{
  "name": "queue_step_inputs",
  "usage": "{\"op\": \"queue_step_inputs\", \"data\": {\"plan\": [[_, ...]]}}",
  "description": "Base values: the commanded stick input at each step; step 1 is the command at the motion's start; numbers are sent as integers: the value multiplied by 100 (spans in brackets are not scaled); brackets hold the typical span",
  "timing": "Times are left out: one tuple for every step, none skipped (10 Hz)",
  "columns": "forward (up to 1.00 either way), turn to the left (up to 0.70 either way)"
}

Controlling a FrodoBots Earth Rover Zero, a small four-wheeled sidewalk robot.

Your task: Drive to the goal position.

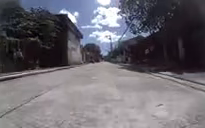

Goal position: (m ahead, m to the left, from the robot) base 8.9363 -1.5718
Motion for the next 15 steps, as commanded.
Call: {"op": "queue_step_inputs", "data": {"plan": [[100,0],[100,0],[100,0],[100,0],[100,0],[100,0],[100,0],[100,0],[100,0],[100,0],[100,0],[100,0],[100,0],[100,0],[100,0]]}}
